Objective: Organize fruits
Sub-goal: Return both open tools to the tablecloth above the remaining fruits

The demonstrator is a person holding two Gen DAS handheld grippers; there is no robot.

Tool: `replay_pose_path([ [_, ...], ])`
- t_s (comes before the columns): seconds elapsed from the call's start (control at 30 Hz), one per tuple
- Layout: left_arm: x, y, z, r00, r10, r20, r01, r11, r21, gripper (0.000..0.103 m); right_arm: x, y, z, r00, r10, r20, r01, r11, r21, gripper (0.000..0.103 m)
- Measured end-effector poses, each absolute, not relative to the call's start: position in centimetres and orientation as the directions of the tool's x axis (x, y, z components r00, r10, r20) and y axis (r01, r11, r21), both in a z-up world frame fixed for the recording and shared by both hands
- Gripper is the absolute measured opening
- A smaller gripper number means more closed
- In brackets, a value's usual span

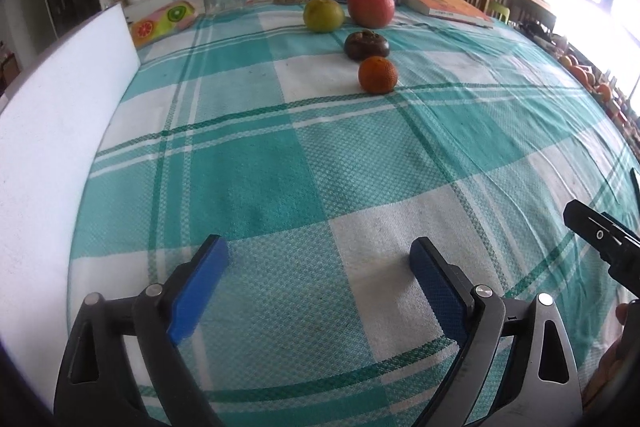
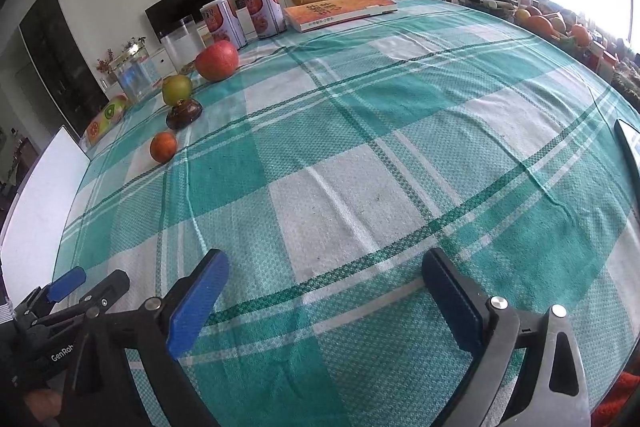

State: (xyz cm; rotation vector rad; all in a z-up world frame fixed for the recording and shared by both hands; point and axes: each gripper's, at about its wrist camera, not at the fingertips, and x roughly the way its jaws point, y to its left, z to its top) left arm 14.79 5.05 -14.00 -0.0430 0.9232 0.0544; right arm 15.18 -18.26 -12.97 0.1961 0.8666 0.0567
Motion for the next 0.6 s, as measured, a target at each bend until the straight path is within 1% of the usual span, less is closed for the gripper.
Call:
replay_pose_path([
  [0.13, 14.9, 5.1, -14.0, 0.600, 0.032, -0.799, -0.067, 0.998, -0.010, 0.095, 15.0, -18.4, -12.8, 0.656, 0.116, -0.746, 0.042, 0.981, 0.189, 0.097],
  [0.3, 15.0, 5.1, -14.0, 0.599, 0.035, -0.800, -0.069, 0.998, -0.008, 0.096, 15.5, -17.9, -12.2, 0.662, 0.077, -0.745, 0.040, 0.990, 0.138, 0.097],
  [0.5, 15.0, 5.1, -14.0, 0.599, 0.035, -0.800, -0.069, 0.998, -0.008, 0.096, 19.9, -16.3, -12.3, 0.615, -0.001, -0.788, -0.017, 1.000, -0.015, 0.097],
  [0.6, 15.0, 5.1, -14.0, 0.598, 0.036, -0.800, -0.070, 0.998, -0.008, 0.096, 21.0, -16.8, -12.9, 0.608, -0.029, -0.794, 0.001, 0.999, -0.036, 0.097],
])
